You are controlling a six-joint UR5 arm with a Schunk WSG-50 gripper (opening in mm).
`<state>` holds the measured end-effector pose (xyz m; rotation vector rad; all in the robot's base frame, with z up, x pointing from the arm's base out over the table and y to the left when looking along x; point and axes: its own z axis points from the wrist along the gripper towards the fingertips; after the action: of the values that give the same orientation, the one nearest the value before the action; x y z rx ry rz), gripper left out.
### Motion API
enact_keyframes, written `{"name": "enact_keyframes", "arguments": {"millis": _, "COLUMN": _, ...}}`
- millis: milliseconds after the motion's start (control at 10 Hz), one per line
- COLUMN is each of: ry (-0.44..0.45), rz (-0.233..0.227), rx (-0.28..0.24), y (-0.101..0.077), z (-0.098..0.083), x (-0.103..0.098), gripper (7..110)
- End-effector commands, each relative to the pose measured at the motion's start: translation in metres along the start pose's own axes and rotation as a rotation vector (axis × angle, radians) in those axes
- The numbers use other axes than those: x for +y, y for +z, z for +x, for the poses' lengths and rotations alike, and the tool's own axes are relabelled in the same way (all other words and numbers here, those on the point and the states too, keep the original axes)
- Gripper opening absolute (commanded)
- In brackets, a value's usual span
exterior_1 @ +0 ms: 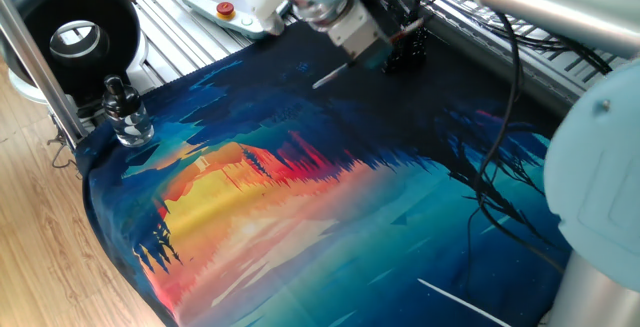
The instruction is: Place the brush on the pen rack
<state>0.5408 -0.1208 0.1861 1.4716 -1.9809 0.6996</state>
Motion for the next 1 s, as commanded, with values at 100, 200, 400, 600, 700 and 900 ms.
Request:
{"name": "enact_keyframes", "arguments": {"millis": 100, "ry": -0.053, "rz": 0.027, "rx": 0.002, "y": -0.015, "z": 0.025, "x": -0.004, "gripper": 7}}
{"name": "enact_keyframes", "arguments": {"millis": 200, "ry": -0.037, "rz": 0.031, "rx": 0.007, "y": -0.015, "z": 0.026, "x": -0.005, "gripper": 7}}
{"name": "enact_keyframes", "arguments": {"millis": 400, "ry": -0.023, "rz": 0.031, "rx": -0.001, "y": -0.016, "z": 0.024, "x": -0.011, "gripper": 7}}
{"name": "enact_keyframes", "arguments": {"millis": 600, "ry": -0.037, "rz": 0.022, "rx": -0.044, "y": -0.021, "z": 0.017, "x": -0.029, "gripper": 7}}
{"name": "enact_keyframes", "arguments": {"millis": 700, "ry": -0.048, "rz": 0.013, "rx": -0.069, "y": -0.024, "z": 0.014, "x": -0.039, "gripper": 7}}
{"name": "enact_keyframes", "arguments": {"millis": 900, "ry": -0.083, "rz": -0.001, "rx": -0.109, "y": -0.029, "z": 0.014, "x": -0.061, "gripper": 7}}
